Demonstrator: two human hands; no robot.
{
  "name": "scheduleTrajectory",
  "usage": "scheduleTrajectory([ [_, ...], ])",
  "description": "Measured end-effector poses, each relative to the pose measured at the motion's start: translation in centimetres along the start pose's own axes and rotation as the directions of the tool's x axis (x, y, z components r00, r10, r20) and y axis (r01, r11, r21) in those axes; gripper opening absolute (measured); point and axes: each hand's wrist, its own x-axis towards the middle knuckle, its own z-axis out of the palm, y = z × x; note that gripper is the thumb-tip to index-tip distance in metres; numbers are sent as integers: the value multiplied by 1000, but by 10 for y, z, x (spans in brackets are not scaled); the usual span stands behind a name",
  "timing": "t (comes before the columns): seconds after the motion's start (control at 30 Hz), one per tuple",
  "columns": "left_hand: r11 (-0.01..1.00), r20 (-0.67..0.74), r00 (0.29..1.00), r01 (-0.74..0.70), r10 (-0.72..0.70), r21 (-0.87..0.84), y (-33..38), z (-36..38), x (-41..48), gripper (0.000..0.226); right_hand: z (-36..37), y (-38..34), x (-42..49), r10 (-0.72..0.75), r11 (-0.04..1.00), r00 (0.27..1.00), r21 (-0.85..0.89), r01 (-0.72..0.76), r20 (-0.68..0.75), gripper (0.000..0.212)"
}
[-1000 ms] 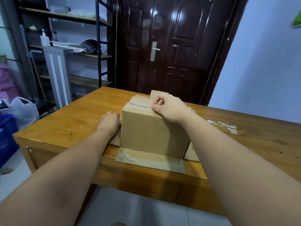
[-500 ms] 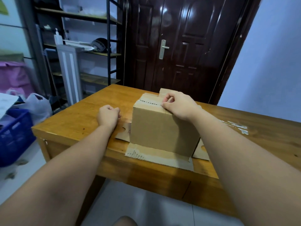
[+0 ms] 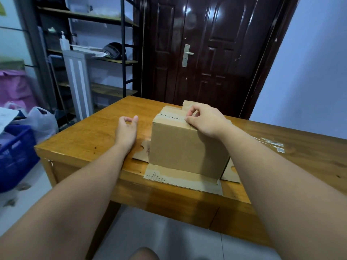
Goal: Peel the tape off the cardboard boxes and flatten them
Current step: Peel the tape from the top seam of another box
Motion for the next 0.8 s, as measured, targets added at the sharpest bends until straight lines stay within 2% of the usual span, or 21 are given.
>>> scheduleTrajectory([
  [0.1, 996, 96, 993, 57, -63, 65, 2, -5, 4, 49, -1, 0, -1, -8, 1000, 1000, 1, 8, -2, 16],
  [0.3, 993, 34, 997, 65, -68, 94, -10, -22, 7, 48, -1, 0, 0, -7, 1000, 1000, 1, 7, -7, 17],
  [0.4, 965, -39, 999, -9, 20, 261, -5, -18, -1, 54, 0, 0, 0, -10, 1000, 1000, -3, 10, -7, 16],
  [0.47, 900, -82, 993, -43, 87, 433, -2, -16, -4, 42, 0, 0, 1, -16, 1000, 1000, -11, 16, -8, 15],
  [0.53, 834, -76, 993, -36, 93, 551, 0, -20, -5, 34, 1, 0, 1, -16, 1000, 1000, -13, 16, -15, 14],
  [0.6, 848, -87, 995, 4, 49, 529, 6, -25, -6, 38, 1, 0, 1, -10, 1000, 1000, -21, 10, -22, 14],
  [0.67, 895, -125, 987, -32, 98, 445, 17, -28, -9, 39, 1, 0, 0, -9, 1000, 1000, -28, 9, -25, 12],
  [0.73, 920, -117, 966, -177, 231, 350, 40, -26, -19, 35, 1, 0, -1, -10, 999, 999, -41, 8, -30, 12],
  [0.8, 930, -20, 947, -311, 320, 195, 71, -21, -37, 30, 0, -1, -2, -2, 999, 998, -41, -1, -55, 13],
])
